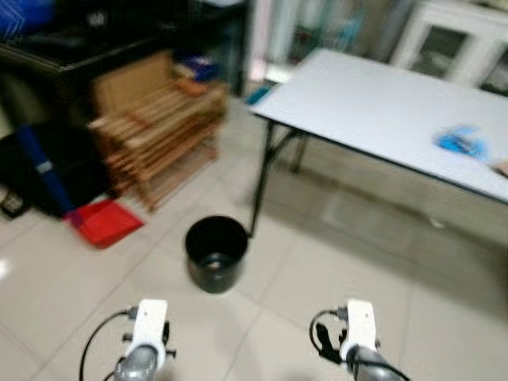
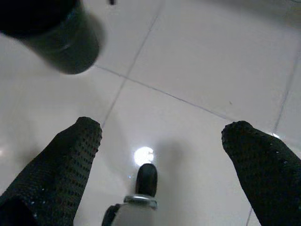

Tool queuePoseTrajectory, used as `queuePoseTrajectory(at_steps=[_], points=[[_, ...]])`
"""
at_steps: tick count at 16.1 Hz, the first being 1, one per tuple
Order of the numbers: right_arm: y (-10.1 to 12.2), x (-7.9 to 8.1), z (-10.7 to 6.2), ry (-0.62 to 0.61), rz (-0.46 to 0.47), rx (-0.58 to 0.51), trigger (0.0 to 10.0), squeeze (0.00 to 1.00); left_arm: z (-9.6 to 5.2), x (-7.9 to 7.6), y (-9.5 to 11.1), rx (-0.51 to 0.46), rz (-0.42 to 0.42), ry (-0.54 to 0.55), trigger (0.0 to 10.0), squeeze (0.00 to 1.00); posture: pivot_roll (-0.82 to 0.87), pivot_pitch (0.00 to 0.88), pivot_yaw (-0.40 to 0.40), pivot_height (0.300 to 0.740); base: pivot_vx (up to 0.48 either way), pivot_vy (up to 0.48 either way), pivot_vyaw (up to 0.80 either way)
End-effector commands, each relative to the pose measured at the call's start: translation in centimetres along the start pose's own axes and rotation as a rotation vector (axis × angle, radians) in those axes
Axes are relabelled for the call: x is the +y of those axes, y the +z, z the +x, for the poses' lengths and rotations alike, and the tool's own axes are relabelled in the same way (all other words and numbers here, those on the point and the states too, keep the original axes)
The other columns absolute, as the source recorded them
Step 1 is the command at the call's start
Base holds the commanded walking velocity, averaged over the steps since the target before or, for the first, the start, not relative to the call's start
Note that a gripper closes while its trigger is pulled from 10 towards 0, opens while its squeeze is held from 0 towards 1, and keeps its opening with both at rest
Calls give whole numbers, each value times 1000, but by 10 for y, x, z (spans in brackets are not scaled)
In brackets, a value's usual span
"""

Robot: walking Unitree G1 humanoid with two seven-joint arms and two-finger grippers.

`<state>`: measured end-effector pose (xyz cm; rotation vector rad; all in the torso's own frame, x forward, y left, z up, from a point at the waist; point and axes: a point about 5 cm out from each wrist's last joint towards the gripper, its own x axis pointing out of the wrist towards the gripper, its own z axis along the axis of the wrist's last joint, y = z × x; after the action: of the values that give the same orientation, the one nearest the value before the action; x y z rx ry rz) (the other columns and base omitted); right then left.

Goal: Picking trash to rubbish bin

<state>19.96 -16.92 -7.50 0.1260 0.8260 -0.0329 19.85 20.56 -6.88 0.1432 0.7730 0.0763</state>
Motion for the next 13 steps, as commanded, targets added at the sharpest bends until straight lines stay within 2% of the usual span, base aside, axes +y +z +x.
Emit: queuePoseTrajectory(at_steps=[1,13], points=[[-2,-6,-1,-18,6,13,10000,0,2,-6,6,-18,-13,-6,10000,0,8,49,-83,740,0,0,-788],[-4,-4,-1,-9,6,34,10000,0,2,-1,10,-38,-25,21,10000,0,4,49,-79,740,0,0,-777]])
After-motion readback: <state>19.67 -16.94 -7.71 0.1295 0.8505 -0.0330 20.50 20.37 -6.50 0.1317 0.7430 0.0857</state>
